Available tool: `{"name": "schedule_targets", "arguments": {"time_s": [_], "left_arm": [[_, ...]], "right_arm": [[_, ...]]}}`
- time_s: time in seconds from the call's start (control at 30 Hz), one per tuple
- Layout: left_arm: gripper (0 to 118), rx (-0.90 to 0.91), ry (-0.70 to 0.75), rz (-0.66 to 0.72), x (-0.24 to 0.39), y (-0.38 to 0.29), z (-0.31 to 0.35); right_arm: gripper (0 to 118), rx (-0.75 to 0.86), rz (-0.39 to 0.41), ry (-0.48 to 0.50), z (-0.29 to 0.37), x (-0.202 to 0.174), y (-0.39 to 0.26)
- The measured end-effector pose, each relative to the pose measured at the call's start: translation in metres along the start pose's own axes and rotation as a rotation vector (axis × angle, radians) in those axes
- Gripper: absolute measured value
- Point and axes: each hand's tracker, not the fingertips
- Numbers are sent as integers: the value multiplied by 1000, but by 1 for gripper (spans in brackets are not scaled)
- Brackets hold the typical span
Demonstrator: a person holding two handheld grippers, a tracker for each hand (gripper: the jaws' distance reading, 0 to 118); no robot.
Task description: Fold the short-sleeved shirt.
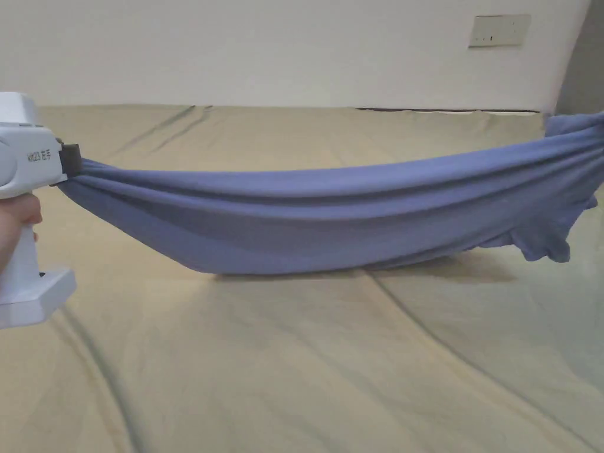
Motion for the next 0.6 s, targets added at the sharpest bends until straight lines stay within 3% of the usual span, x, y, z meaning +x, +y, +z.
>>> {"name": "schedule_targets", "arguments": {"time_s": [0.2,0.4,0.6], "left_arm": [[3,-95,-66,60,-11,-72,60],[3,-95,-109,44,-34,-122,164],[3,-113,-151,116,-69,-156,263]], "right_arm": [[2,-69,-17,35,67,15,-72],[2,-80,35,63,184,32,-130],[2,-93,17,91,292,53,-160]]}}
